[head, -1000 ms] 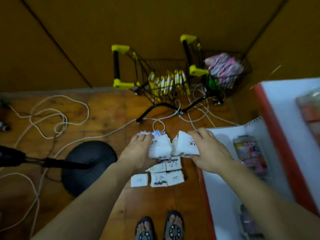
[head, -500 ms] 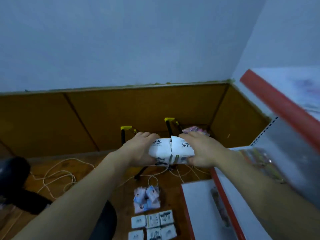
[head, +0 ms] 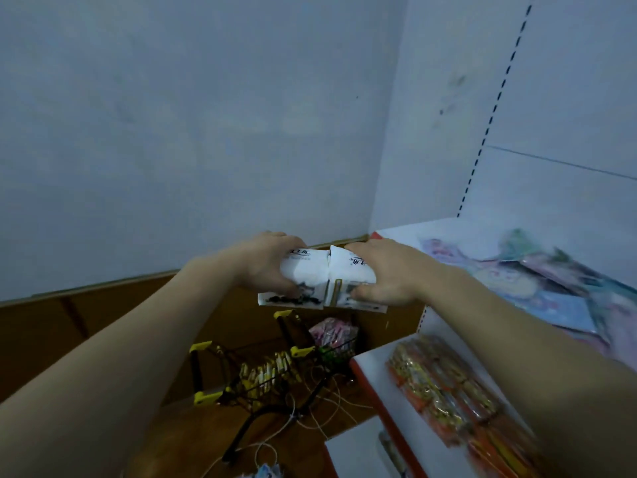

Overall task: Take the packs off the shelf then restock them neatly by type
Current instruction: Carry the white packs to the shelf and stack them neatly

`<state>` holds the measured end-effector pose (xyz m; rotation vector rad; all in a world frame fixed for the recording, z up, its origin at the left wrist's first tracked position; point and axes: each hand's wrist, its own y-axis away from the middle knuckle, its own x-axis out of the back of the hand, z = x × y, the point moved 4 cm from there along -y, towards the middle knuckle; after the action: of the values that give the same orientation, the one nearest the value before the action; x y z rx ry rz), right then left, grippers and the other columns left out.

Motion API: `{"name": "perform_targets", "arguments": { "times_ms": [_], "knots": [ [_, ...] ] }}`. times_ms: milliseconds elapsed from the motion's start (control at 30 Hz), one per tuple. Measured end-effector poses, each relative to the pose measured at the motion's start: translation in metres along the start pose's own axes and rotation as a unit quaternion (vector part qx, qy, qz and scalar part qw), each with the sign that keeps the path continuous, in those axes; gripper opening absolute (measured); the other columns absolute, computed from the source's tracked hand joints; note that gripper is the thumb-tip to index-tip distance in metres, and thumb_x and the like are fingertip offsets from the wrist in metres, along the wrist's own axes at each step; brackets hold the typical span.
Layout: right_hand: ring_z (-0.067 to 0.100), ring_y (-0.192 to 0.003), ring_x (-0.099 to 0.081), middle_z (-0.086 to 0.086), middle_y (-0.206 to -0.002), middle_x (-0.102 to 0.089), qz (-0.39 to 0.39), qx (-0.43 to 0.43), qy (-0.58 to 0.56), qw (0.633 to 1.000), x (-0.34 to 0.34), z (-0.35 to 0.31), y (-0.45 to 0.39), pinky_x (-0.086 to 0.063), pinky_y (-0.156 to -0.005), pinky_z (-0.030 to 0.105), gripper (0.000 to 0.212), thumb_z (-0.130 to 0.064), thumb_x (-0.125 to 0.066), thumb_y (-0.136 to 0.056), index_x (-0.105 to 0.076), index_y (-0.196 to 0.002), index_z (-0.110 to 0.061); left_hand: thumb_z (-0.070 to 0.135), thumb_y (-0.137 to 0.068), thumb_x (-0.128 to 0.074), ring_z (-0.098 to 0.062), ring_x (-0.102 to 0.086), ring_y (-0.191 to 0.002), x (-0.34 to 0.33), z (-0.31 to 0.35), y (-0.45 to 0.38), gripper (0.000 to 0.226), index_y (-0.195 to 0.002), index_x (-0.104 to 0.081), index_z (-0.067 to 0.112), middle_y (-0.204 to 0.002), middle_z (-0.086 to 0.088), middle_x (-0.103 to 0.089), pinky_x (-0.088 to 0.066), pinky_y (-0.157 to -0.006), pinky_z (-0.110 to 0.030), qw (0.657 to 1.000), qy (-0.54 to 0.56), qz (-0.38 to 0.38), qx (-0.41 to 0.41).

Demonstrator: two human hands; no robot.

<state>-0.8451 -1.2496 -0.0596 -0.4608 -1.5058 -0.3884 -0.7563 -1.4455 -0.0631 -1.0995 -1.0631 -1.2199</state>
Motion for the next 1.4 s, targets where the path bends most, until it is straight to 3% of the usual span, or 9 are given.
{"name": "perform_targets", "arguments": {
  "times_ms": [100, 267, 400, 533, 633, 733, 933, 1400],
  "knots": [
    [0.030, -0.126, -0.049, 0.007, -0.137, -0.053, 0.009, -0.054, 0.000, 0.998, 0.029, 0.002, 0.033, -0.044, -0.102, 0.043, 0.086, -0.061, -0.061, -0.074, -0.036, -0.149, -0.027, 0.048, -0.070, -0.085, -0.025, -0.054, -0.114, 0.024, 0.025, -0.008, 0.078, -0.136, -0.052, 0.023, -0.124, -0.004, -0.058, -0.044, -0.093, -0.033, 0.998, -0.008, 0.007, -0.062],
    [0.028, -0.130, -0.044, 0.006, -0.143, -0.048, 0.022, -0.163, 0.030, 0.986, 0.062, 0.015, 0.108, -0.041, -0.106, 0.044, 0.089, -0.058, -0.064, -0.081, -0.026, -0.155, -0.027, 0.056, -0.068, -0.084, -0.024, -0.056, -0.114, 0.046, 0.091, -0.021, 0.079, -0.134, -0.053, 0.026, -0.125, 0.001, -0.060, -0.045, -0.093, -0.033, 0.986, 0.001, 0.019, -0.166],
    [0.028, -0.110, -0.056, 0.005, -0.119, -0.059, 0.016, -0.244, 0.027, 0.969, 0.080, 0.021, 0.187, -0.048, -0.092, 0.040, 0.077, -0.053, -0.067, -0.072, -0.043, -0.141, -0.030, 0.054, -0.070, -0.084, -0.025, -0.055, -0.116, 0.046, 0.170, -0.020, 0.082, -0.138, -0.051, 0.022, -0.131, -0.003, -0.058, -0.045, -0.098, -0.037, 0.966, 0.007, 0.016, -0.258],
    [0.026, -0.108, -0.056, 0.004, -0.118, -0.058, 0.015, -0.324, 0.041, 0.945, 0.099, 0.023, 0.274, -0.050, -0.092, 0.043, 0.084, -0.056, -0.062, -0.065, -0.040, -0.143, -0.034, 0.056, -0.071, -0.082, -0.026, -0.054, -0.118, 0.045, 0.252, -0.005, 0.084, -0.140, -0.049, 0.022, -0.134, -0.004, -0.058, -0.045, -0.098, -0.037, 0.938, 0.013, 0.023, -0.345],
    [0.026, -0.105, -0.056, 0.003, -0.114, -0.058, 0.019, -0.380, 0.048, 0.923, 0.113, 0.020, 0.342, -0.050, -0.090, 0.041, 0.078, -0.050, -0.068, -0.069, -0.042, -0.141, -0.033, 0.051, -0.071, -0.084, -0.025, -0.057, -0.112, 0.048, 0.314, 0.016, 0.077, -0.136, -0.054, 0.023, -0.126, -0.002, -0.061, -0.047, -0.096, -0.038, 0.915, 0.032, 0.023, -0.402],
    [0.024, -0.102, -0.054, 0.001, -0.111, -0.056, 0.024, -0.431, 0.055, 0.900, 0.126, 0.008, 0.412, -0.049, -0.089, 0.040, 0.074, -0.048, -0.068, -0.071, -0.043, -0.139, -0.033, 0.052, -0.069, -0.084, -0.022, -0.057, -0.105, 0.048, 0.376, 0.043, 0.070, -0.129, -0.057, 0.026, -0.117, 0.000, -0.062, -0.047, -0.089, -0.035, 0.890, 0.037, 0.027, -0.454],
    [0.026, -0.107, -0.054, 0.002, -0.114, -0.056, 0.023, -0.523, 0.074, 0.849, 0.139, -0.034, 0.556, -0.049, -0.092, 0.043, 0.079, -0.053, -0.066, -0.069, -0.040, -0.141, -0.033, 0.051, -0.071, -0.083, -0.024, -0.055, -0.117, 0.037, 0.499, 0.117, 0.078, -0.136, -0.053, 0.022, -0.128, -0.004, -0.060, -0.044, -0.099, -0.036, 0.841, 0.058, 0.015, -0.537],
    [0.025, -0.119, -0.049, 0.001, -0.126, -0.052, 0.006, -0.690, 0.093, 0.718, 0.136, -0.178, 0.867, -0.047, -0.096, 0.041, 0.086, -0.052, -0.069, -0.076, -0.031, -0.150, -0.031, 0.055, -0.069, -0.082, -0.023, -0.054, -0.106, -0.020, 0.745, 0.348, 0.073, -0.131, -0.054, 0.028, -0.114, 0.000, -0.059, -0.046, -0.092, -0.037, 0.714, 0.080, -0.048, -0.694]
  ]
}}
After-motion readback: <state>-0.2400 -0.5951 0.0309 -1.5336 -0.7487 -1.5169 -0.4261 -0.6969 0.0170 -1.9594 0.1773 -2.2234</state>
